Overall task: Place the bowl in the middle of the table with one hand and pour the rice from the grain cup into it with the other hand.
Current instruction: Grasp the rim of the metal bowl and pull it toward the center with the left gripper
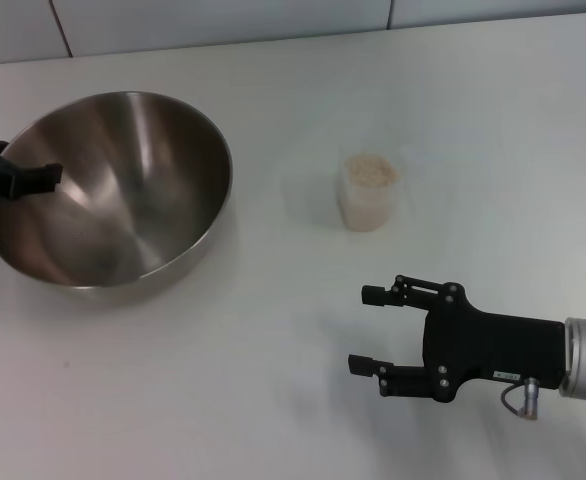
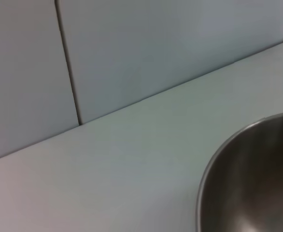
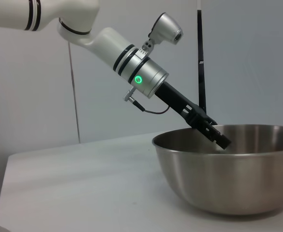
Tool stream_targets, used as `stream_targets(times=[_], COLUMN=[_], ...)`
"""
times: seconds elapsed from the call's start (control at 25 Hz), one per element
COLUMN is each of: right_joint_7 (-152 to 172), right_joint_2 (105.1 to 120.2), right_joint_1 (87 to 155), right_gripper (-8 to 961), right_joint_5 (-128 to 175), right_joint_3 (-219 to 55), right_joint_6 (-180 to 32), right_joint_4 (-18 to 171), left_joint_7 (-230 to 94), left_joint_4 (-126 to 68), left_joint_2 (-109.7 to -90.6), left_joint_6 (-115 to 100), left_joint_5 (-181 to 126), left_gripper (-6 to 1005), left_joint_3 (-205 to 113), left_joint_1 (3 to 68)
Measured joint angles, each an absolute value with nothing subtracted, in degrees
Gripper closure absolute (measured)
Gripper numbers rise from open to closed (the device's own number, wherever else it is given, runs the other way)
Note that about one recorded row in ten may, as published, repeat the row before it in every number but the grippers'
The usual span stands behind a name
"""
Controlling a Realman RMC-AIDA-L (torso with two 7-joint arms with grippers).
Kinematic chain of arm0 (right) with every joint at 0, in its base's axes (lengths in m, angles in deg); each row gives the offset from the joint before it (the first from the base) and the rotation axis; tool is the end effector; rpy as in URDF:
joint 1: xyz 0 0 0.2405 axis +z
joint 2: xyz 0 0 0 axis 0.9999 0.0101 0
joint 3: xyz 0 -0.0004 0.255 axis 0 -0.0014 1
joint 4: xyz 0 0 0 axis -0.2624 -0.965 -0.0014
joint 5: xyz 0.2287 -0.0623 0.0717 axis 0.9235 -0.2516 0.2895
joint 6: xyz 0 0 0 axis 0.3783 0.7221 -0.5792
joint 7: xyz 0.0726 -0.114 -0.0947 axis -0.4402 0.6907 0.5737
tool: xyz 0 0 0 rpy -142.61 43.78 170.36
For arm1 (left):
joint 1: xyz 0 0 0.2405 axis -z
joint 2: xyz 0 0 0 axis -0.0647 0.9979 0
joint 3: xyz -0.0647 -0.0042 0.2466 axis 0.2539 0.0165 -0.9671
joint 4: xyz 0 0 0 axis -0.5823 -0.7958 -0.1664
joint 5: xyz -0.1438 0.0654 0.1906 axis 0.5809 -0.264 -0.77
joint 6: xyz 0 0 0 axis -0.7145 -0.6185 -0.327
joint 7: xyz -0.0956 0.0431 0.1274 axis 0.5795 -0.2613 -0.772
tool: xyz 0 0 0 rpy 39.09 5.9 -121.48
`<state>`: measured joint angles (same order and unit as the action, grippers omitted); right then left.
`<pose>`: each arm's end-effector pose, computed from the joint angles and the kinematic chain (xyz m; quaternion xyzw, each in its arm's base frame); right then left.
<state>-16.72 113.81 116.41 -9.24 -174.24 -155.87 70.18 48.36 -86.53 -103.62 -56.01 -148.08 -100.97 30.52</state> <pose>0.3289 0.2552 -0.0889 -0.9367 0.1006 0.2977 0.1543 -0.2955 0.4427 0.0285 -0.8772 -0.3243 -0.0146 0.3537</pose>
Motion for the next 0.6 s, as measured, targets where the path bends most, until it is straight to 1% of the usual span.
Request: stream_targets(times=[0.32,0.6], right_joint_7=[-16.80,-16.81], right_joint_2=[113.82,113.82], right_joint_1=[116.34,116.49], right_gripper=[185,184], right_joint_5=[-9.26,-9.26], right_joint_3=[-174.17,-174.32], right_joint_6=[-155.76,-155.71], right_joint_4=[70.16,70.20], left_joint_7=[48.39,48.84], left_joint_4=[-87.51,-87.23], left_joint_2=[-103.44,-103.43], left_joint_6=[-58.02,-58.70], left_joint_5=[-148.19,-149.62], left_gripper=[241,590], left_joint_3=[-100.49,-100.44], left_joint_1=[30.98,32.10])
